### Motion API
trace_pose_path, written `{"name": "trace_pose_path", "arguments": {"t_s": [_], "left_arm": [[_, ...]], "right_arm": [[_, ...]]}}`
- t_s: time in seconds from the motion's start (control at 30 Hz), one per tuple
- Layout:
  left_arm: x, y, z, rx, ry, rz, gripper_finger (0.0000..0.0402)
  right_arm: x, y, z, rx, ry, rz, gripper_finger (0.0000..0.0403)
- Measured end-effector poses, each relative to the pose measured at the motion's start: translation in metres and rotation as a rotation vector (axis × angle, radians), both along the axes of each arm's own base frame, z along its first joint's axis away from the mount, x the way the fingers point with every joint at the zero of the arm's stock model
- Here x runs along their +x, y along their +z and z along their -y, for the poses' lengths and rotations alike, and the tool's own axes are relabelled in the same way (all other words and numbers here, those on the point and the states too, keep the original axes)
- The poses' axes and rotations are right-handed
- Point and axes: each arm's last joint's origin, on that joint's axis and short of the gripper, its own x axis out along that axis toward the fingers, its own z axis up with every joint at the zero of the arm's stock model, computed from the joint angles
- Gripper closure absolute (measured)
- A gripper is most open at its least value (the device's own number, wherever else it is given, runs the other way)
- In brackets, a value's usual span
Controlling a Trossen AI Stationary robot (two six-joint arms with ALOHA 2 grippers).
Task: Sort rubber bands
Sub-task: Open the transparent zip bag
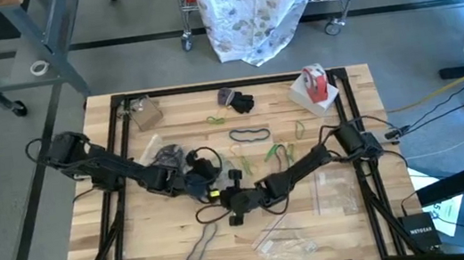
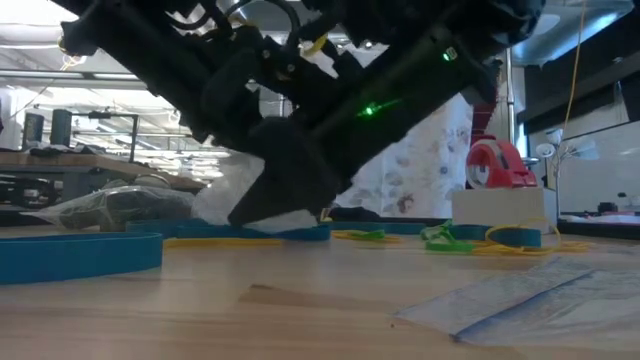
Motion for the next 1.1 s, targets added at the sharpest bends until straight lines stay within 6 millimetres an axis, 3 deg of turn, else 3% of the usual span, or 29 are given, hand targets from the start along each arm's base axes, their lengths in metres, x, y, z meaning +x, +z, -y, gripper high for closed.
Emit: {"name": "trace_pose_path", "arguments": {"t_s": [0.13, 0.4, 0.7, 0.9, 1.1], "left_arm": [[0.002, -0.002, 0.005, 0.061, -0.011, 0.007, 0.0401], [-0.007, 0.019, 0.019, 0.208, -0.061, 0.040, 0.0401], [-0.014, 0.010, 0.022, 0.115, -0.122, -0.059, 0.0401], [-0.016, 0.007, 0.024, 0.067, -0.138, -0.080, 0.0401], [-0.017, 0.007, 0.026, 0.063, -0.145, -0.076, 0.0401]], "right_arm": [[-0.002, -0.005, -0.001, 0.009, -0.010, -0.014, 0.0402], [0.000, -0.001, -0.003, 0.036, -0.032, 0.004, 0.0402], [0.000, 0.000, 0.000, 0.149, -0.121, 0.015, 0.0382], [-0.006, 0.032, 0.003, 0.083, -0.130, 0.035, 0.0310], [-0.028, 0.076, 0.010, 0.060, -0.108, -0.053, 0.0263]]}}
